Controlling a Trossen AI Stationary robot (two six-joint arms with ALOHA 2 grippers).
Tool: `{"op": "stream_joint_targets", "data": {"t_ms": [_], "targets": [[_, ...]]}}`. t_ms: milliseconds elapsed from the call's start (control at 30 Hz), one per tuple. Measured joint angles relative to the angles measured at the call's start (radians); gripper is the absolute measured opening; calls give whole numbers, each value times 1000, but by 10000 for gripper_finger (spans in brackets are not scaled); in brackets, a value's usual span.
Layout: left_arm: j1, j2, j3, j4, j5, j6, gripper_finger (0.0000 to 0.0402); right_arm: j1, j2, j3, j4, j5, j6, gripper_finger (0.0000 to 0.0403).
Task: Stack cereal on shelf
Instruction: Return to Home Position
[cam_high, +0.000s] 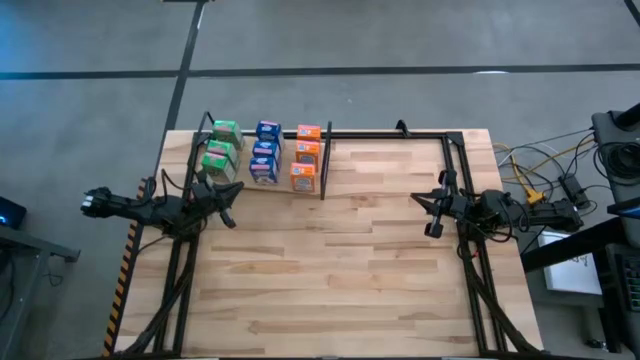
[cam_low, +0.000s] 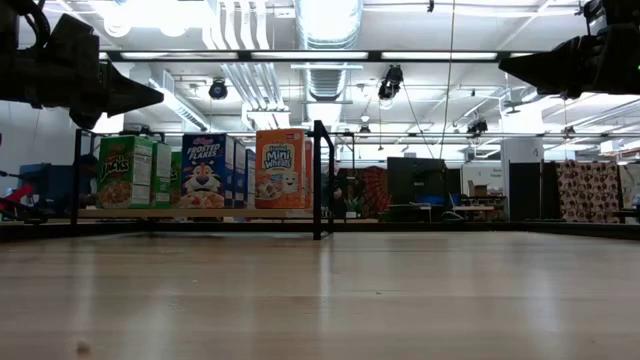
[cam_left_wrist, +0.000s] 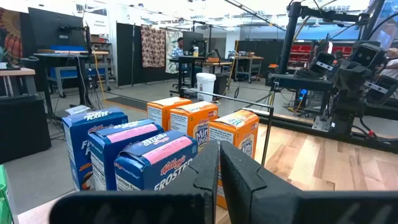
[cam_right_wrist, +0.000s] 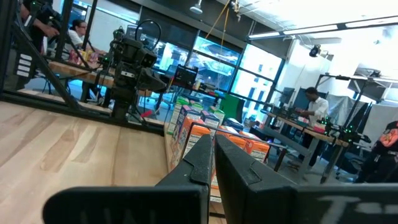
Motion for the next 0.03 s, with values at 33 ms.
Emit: {"op": "stream_joint_targets", "data": {"t_ms": [33], "targets": [[0,0,0,0,0,0,0,0,0,0,0,0,0,9]]}}
